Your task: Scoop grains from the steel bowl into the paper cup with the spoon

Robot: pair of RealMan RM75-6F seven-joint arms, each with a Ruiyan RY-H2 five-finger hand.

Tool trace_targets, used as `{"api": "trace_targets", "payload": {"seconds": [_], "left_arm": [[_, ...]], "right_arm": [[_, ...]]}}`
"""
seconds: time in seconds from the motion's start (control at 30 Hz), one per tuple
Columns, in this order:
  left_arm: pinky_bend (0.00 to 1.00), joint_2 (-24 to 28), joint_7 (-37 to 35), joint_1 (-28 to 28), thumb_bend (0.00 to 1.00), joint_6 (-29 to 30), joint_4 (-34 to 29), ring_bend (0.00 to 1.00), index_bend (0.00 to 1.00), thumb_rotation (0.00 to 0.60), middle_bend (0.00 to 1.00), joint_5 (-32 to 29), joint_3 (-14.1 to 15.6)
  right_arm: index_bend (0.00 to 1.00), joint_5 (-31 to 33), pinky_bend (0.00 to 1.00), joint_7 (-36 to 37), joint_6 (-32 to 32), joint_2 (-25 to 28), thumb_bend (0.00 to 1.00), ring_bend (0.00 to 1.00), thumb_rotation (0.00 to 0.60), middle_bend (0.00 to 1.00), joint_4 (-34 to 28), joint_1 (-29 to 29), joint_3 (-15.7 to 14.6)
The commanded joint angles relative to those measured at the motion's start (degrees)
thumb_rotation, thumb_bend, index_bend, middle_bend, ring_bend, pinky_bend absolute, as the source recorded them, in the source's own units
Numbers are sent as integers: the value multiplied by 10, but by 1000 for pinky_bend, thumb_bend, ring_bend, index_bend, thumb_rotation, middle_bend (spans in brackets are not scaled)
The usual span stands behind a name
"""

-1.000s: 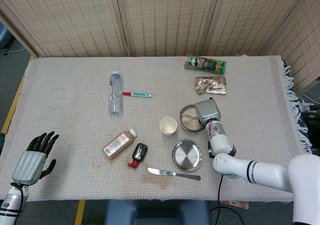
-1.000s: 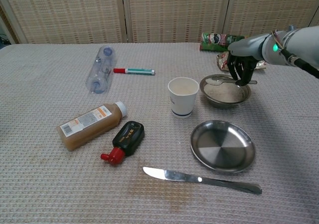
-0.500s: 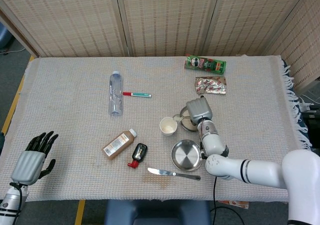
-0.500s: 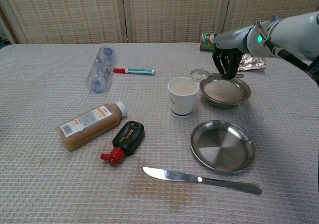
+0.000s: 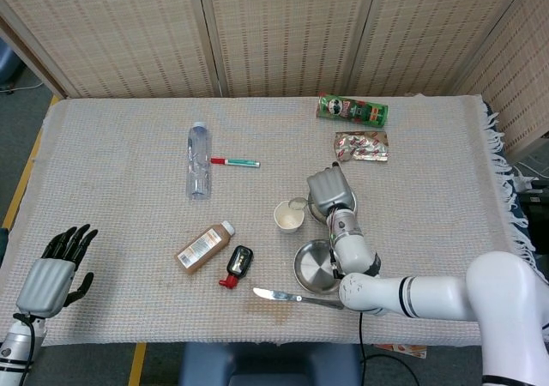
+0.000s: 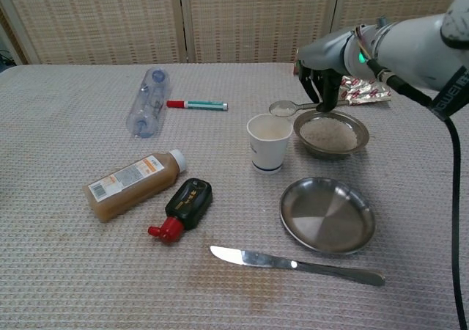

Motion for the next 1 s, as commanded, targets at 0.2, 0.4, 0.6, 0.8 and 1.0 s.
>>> {"api": "trace_targets", "payload": {"seconds": [0.2, 0.4, 0.6, 0.8, 1.0], "left_arm": [[119, 0, 3, 1, 432, 4, -3, 0, 0, 600, 0, 6, 2], [119, 1, 1, 2, 432, 6, -3, 0, 0, 600, 0, 6, 1], [119, 3, -2, 1, 431, 5, -3, 0, 0, 600, 0, 7, 1], [120, 3, -2, 2, 431, 6, -4, 0, 0, 600, 0, 9, 3], [119, 5, -6, 2, 431, 9, -6, 0, 0, 600, 0, 11, 3]], "right_arm": [[668, -7, 212, -48, 44, -26, 333, 338, 600, 549, -11, 20, -14], [669, -23, 212, -77, 61, -50, 333, 338, 600, 549, -1, 30, -21], [669, -50, 212, -119, 98, -65, 333, 338, 600, 549, 2, 39, -34], [668, -81, 212, -169, 130, -82, 333, 338, 600, 549, 9, 45, -53], [669, -110, 212, -223, 149, -108, 333, 338, 600, 549, 27, 51, -72]]}}
